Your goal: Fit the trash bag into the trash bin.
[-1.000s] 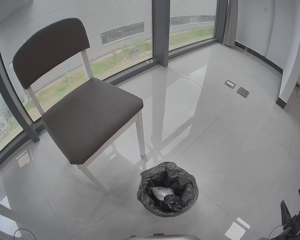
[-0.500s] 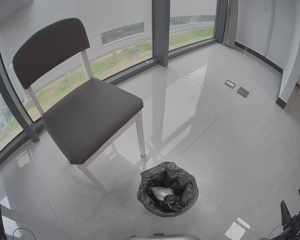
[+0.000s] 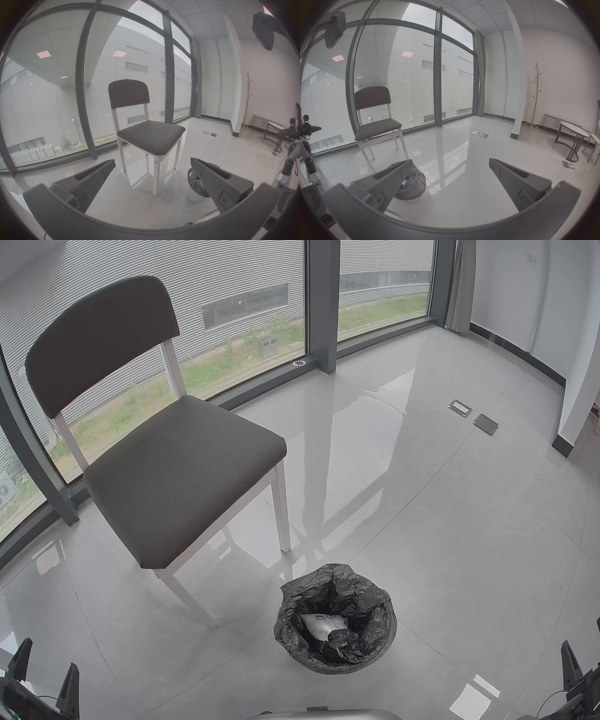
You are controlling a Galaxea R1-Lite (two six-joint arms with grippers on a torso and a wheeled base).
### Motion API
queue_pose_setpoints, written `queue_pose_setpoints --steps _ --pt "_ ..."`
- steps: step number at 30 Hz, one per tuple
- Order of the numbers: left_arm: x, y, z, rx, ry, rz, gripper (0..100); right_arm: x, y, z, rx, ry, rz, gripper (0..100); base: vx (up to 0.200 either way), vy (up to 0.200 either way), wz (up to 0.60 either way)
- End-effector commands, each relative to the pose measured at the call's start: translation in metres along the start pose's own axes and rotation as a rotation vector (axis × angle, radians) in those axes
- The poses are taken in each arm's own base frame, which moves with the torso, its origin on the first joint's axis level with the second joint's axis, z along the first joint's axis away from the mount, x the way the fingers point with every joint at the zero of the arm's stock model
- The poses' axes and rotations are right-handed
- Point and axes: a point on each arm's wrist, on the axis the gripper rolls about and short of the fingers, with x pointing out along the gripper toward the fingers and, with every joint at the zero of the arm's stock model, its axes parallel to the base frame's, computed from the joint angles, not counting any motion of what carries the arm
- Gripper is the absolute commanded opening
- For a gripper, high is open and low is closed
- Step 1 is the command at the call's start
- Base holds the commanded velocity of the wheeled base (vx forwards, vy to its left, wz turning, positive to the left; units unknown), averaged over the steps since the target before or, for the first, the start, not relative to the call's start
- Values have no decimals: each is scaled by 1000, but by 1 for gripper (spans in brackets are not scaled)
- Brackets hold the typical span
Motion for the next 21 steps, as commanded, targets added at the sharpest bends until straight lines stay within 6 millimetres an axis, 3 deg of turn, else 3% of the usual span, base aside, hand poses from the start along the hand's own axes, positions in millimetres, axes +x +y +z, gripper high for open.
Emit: queue_pose_setpoints --steps 1,21 --pt "1 0 -6 -8 9 11 100 0 0 -5 0 5 0 100 0 0 0" --pt "1 0 -6 12 9 6 100 0 0 -5 3 6 0 100 0 0 0"
